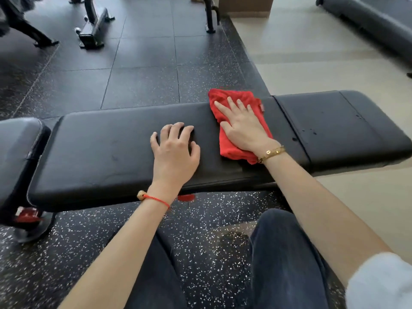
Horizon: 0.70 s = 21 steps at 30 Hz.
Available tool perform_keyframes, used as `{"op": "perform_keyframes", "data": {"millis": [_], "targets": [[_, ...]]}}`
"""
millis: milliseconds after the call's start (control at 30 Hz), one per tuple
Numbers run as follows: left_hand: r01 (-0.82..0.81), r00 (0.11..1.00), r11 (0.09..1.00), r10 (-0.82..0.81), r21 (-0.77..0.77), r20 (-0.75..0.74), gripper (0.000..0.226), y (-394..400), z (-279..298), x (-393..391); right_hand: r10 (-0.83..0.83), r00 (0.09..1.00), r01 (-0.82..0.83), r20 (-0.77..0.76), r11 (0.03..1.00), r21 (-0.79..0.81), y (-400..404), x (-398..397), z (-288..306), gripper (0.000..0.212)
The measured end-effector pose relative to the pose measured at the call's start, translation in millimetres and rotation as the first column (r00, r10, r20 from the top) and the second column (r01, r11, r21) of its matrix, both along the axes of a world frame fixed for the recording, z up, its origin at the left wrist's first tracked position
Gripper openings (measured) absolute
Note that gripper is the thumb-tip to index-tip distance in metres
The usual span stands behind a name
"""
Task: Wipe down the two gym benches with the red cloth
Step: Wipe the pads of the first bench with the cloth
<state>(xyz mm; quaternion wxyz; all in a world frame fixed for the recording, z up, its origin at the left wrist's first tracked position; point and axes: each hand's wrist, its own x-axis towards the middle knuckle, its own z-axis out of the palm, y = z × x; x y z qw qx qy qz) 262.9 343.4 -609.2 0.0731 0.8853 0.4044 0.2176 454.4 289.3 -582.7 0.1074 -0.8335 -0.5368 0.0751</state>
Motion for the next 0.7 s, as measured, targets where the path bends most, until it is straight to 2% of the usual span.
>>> {"op": "perform_keyframes", "data": {"millis": [133,267,400,500,700], "targets": [[-0.016,1.0,1.0,0.016,-0.002,0.025,0.038,-1,3,-1,0.135,0.989,-0.138,0.054,0.988,0.065,-53,-17,-5,0.059],[-0.018,1.0,1.0,0.018,-0.015,0.019,0.038,-6,8,0,0.054,0.996,-0.06,0.075,0.995,0.078,-105,16,-10,0.058],[-0.032,0.999,0.996,0.033,-0.083,-0.001,0.041,-8,10,6,0.009,0.999,-0.01,0.042,1.0,0.009,-85,59,-4,0.057],[-0.107,0.994,0.981,0.109,-0.16,0.005,0.043,-16,13,20,0.005,1.0,-0.005,0.029,1.0,-0.005,-66,63,-2,0.058],[-0.243,0.97,0.966,0.241,-0.089,-0.036,0.045,-36,4,40,0.132,0.986,-0.142,0.101,0.985,0.102,-116,50,-16,0.058]]}}
